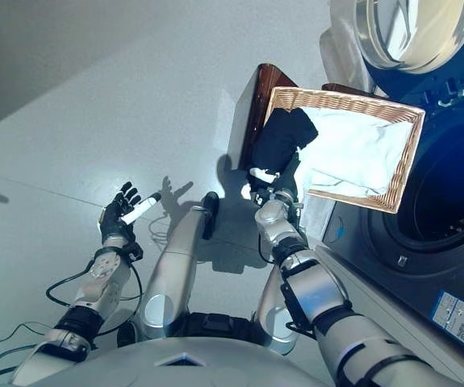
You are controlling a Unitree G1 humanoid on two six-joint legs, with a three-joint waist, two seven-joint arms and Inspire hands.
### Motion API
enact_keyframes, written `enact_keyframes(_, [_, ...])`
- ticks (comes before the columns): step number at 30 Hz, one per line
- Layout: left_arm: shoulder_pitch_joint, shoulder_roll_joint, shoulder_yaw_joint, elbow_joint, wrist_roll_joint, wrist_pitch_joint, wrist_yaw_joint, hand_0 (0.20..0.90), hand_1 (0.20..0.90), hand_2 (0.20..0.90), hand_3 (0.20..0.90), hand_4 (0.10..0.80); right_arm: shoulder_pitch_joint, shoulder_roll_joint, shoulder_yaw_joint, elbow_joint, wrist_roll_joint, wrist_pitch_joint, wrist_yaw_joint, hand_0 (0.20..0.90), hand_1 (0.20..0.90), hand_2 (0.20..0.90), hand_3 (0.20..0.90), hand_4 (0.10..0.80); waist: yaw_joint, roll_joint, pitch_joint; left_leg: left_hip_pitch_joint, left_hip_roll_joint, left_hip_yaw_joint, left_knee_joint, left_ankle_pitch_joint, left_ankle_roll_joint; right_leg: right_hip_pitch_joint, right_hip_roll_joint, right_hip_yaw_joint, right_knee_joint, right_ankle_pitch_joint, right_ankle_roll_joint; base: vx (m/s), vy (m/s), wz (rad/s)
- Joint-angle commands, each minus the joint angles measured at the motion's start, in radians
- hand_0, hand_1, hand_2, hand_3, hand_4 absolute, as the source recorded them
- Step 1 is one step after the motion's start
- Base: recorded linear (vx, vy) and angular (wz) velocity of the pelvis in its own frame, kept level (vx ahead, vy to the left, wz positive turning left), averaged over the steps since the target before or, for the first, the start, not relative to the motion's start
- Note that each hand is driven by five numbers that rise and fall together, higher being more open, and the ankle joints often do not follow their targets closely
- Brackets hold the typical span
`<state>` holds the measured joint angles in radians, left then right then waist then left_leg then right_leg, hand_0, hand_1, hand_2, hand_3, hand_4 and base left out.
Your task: Pick up the clothes and place them into the washing machine
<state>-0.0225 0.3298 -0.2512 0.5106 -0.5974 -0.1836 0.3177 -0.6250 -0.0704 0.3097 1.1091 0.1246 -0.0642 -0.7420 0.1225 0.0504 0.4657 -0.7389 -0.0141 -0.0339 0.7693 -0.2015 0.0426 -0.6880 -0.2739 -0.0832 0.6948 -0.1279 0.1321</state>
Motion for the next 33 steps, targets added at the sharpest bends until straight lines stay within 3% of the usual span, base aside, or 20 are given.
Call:
enact_keyframes(1, [0.043,0.040,0.014,-0.094,0.004,-0.078,0.009,0.900,0.900,0.900,0.900,0.800,-0.051,-0.031,-0.015,-0.045,-0.022,-0.027,0.001,0.900,0.900,0.900,0.900,0.800,0.014,0.048,-0.051,0.006,-0.013,0.000,-0.004,-0.032,-0.007,-0.012,0.039,-0.015,0.126,-0.102,-0.072,0.000,0.000,0.00])
enact_keyframes(15, [0.064,0.045,0.035,-0.097,-0.001,-0.064,-0.012,0.900,0.900,0.900,0.900,0.800,-0.069,-0.046,-0.015,-0.005,0.019,-0.030,0.066,0.900,0.900,0.900,0.900,0.800,0.023,0.053,-0.054,-0.045,-0.006,0.004,0.084,-0.068,-0.008,-0.060,0.039,-0.010,0.210,-0.147,-0.087,0.000,0.000,0.00])
enact_keyframes(16, [0.067,0.045,0.036,-0.097,-0.003,-0.063,-0.013,0.900,0.900,0.900,0.900,0.800,-0.068,-0.047,-0.012,-0.008,0.018,-0.029,0.070,0.716,0.716,0.716,0.716,0.669,0.023,0.052,-0.054,-0.045,-0.006,0.004,0.084,-0.068,-0.008,-0.061,0.039,-0.010,0.211,-0.147,-0.088,0.000,0.000,0.00])
enact_keyframes(17, [0.068,0.044,0.036,-0.097,-0.005,-0.063,-0.015,0.900,0.900,0.900,0.900,0.800,-0.068,-0.048,-0.011,-0.009,0.017,-0.030,0.073,0.590,0.590,0.590,0.590,0.578,0.023,0.052,-0.054,-0.045,-0.005,0.004,0.084,-0.068,-0.008,-0.062,0.038,-0.010,0.212,-0.149,-0.088,0.000,0.000,0.00])
enact_keyframes(18, [0.069,0.045,0.036,-0.097,-0.005,-0.063,-0.015,0.900,0.900,0.900,0.900,0.800,-0.067,-0.049,-0.009,-0.012,0.017,-0.029,0.076,0.200,0.200,0.200,0.200,0.300,0.023,0.052,-0.053,-0.045,-0.005,0.004,0.085,-0.069,-0.007,-0.062,0.039,-0.009,0.213,-0.149,-0.088,0.000,0.000,0.00])
enact_keyframes(33, [0.071,0.042,0.038,-0.101,-0.001,-0.060,-0.019,0.900,0.900,0.900,0.900,0.800,-0.061,-0.059,-0.013,-0.018,0.011,-0.035,0.080,0.200,0.200,0.200,0.200,0.300,0.017,0.050,-0.059,-0.047,-0.005,0.007,0.091,-0.075,-0.006,-0.068,0.040,-0.005,0.221,-0.156,-0.090,0.000,0.000,0.00])
